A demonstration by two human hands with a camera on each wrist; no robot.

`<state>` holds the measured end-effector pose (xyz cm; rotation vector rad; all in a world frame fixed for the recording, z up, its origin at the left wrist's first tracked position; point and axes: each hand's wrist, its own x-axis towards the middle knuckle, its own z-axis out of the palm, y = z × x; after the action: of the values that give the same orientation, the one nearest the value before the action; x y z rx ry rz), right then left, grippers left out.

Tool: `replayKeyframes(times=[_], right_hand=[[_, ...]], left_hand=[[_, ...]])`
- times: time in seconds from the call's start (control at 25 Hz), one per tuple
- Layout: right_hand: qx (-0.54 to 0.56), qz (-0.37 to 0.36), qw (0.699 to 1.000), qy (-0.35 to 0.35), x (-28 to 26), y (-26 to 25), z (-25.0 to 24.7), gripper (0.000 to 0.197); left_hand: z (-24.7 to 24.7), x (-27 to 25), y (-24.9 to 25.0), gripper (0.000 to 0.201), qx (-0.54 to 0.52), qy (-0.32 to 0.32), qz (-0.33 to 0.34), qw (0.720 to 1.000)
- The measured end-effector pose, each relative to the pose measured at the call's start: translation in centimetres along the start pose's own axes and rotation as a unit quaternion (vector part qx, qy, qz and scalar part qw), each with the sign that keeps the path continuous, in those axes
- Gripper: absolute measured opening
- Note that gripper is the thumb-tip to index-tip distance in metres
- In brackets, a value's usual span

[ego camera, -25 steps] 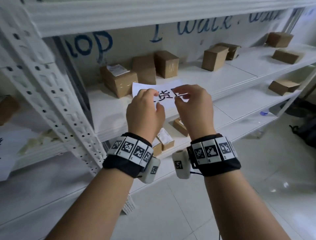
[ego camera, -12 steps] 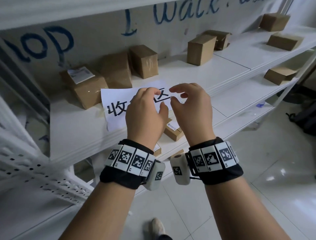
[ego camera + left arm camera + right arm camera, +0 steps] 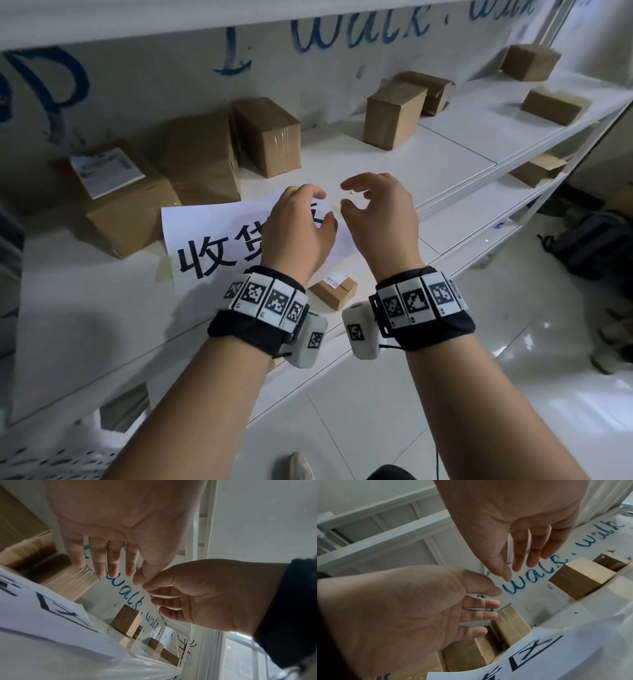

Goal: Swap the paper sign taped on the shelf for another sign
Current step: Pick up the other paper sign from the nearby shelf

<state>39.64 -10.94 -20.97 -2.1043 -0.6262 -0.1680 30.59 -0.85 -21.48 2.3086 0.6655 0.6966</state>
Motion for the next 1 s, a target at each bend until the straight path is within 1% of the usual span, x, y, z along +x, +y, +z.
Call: replayKeyframes(times=[0.12, 0.2, 0.32, 0.36, 0.4, 0.44, 0.52, 0.6, 0.68, 0.76, 0.88, 1.0], right_hand=[[-0.010, 0.006, 1.000, -0.008, 1.4, 1.3, 0.5, 0.030], [-0.031, 0.014, 0.999, -0.028, 2.6, 2.4, 0.9, 0.038], [-0.089, 0.051, 0.988, -0.114, 3.7, 4.0, 1.8, 0.051], [-0.111, 0.063, 0.981, -0.145, 3.8, 4.5, 2.1, 0.050], [-0.137, 0.068, 0.974, -0.165, 3.8, 4.9, 2.4, 0.045], [-0.161, 0.067, 0.970, -0.172, 4.0, 5.3, 2.7, 0.038], [-0.182, 0.057, 0.967, -0.168, 4.3, 5.9, 3.0, 0.032], [-0.171, 0.051, 0.970, -0.167, 4.9, 6.2, 3.2, 0.035], [-0.152, 0.054, 0.971, -0.177, 5.6, 6.2, 3.6, 0.040], [-0.142, 0.053, 0.972, -0.182, 6.0, 6.0, 4.3, 0.039], [-0.115, 0.055, 0.979, -0.162, 6.5, 5.6, 5.5, 0.036], [-0.104, 0.033, 0.981, -0.160, 6.8, 5.9, 6.0, 0.030]], left_hand=[[1.4, 1.4, -0.4, 0.034, 0.004, -0.033, -0.016, 0.999], [2.3, 2.2, -0.6, 0.036, 0.022, -0.051, -0.033, 0.998], [3.3, 2.9, -0.7, 0.042, 0.069, -0.102, -0.075, 0.989], [3.6, 3.0, -0.7, 0.044, 0.091, -0.121, -0.081, 0.985], [3.9, 3.2, -0.8, 0.046, 0.111, -0.131, -0.085, 0.981], [4.1, 3.4, -0.9, 0.046, 0.128, -0.135, -0.088, 0.979], [4.4, 3.7, -1.2, 0.046, 0.158, -0.132, -0.088, 0.975], [4.4, 3.9, -1.5, 0.044, 0.185, -0.131, -0.080, 0.971], [4.5, 4.0, -1.6, 0.041, 0.190, -0.128, -0.077, 0.970], [4.5, 3.9, -1.7, 0.040, 0.192, -0.127, -0.075, 0.970], [4.5, 3.8, -2.0, 0.048, 0.186, -0.116, -0.083, 0.972], [4.2, 3.5, -2.2, 0.058, 0.171, -0.103, -0.107, 0.974]])
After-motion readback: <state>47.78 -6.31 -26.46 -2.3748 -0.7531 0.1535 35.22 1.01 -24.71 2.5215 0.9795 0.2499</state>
